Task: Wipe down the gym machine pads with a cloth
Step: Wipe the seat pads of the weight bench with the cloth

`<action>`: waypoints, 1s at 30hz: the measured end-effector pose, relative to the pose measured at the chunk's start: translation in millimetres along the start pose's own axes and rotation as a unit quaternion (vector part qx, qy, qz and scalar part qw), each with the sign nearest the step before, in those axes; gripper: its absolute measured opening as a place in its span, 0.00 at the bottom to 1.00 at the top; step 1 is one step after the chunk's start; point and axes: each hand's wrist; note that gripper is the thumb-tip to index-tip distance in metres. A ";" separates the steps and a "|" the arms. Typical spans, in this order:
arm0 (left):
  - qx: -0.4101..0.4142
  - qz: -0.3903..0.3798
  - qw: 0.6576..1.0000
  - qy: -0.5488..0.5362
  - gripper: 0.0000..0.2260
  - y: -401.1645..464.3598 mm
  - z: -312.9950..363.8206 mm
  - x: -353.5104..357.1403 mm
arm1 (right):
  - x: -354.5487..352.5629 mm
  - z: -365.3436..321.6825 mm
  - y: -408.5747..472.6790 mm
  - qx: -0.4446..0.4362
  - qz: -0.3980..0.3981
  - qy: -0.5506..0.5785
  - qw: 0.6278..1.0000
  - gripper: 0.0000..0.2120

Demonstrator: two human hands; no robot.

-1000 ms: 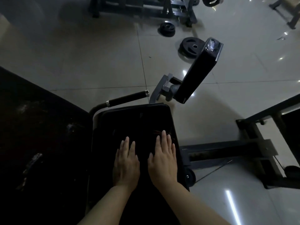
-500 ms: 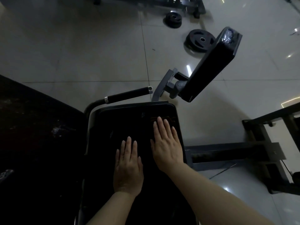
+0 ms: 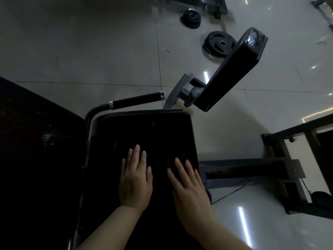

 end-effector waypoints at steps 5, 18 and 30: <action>0.042 0.004 0.999 0.001 0.22 12.3 -2.0 -0.1 | -0.2 7.0 -1.5 -0.039 0.013 0.045 0.998 0.23; 0.047 0.011 0.999 -0.024 0.21 13.4 -8.4 3.6 | -84.0 6.7 186.8 0.008 0.031 -0.006 0.999 0.24; 0.029 0.009 0.999 -0.028 0.22 12.9 -4.3 2.2 | -17.4 3.5 53.5 0.025 0.029 -0.027 0.999 0.25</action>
Point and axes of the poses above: each hand's wrist, its own y-axis towards the middle knuckle, its own x-axis out of the palm, z = x × y, and after that the axes turned 12 degrees about -z, right-handed
